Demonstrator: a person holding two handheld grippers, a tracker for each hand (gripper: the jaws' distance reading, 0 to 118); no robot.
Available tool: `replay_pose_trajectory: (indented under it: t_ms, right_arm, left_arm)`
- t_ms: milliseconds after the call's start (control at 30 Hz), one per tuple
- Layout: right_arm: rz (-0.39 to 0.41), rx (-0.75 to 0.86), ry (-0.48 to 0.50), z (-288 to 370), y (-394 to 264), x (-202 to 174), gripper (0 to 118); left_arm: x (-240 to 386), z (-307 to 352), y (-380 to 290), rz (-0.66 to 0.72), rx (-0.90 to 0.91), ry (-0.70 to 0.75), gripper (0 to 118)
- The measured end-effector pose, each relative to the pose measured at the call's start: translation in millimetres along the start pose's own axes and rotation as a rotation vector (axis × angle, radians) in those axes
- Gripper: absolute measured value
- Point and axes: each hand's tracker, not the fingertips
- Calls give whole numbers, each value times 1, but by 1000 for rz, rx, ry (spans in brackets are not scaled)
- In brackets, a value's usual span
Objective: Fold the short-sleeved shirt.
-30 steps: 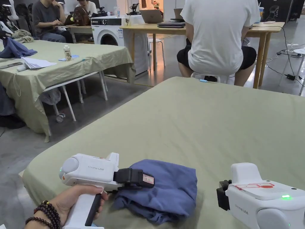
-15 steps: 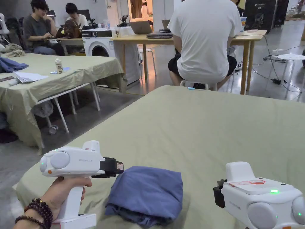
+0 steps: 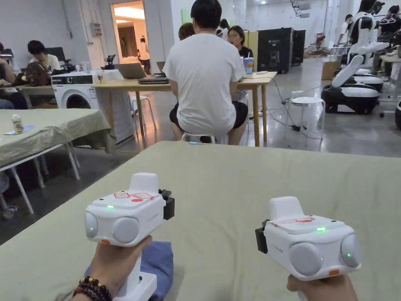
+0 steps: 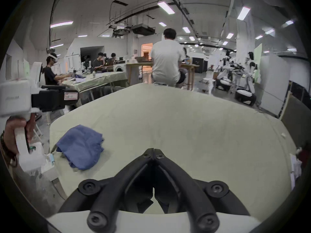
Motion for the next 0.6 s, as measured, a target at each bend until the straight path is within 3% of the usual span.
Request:
replay_pose_trajectory:
  t_ms: [333, 533, 600]
  right_arm:
    - [-102, 152, -323, 96, 13, 167, 0]
    - [-139, 258, -403, 112, 19, 227, 0]
    - [-103, 300, -442, 109, 20, 241, 0]
  left_arm:
    - [187, -21, 37, -35, 147, -74, 0]
    - [258, -44, 54, -11, 195, -106, 0]
    - [277, -35, 58, -34, 198, -112, 0]
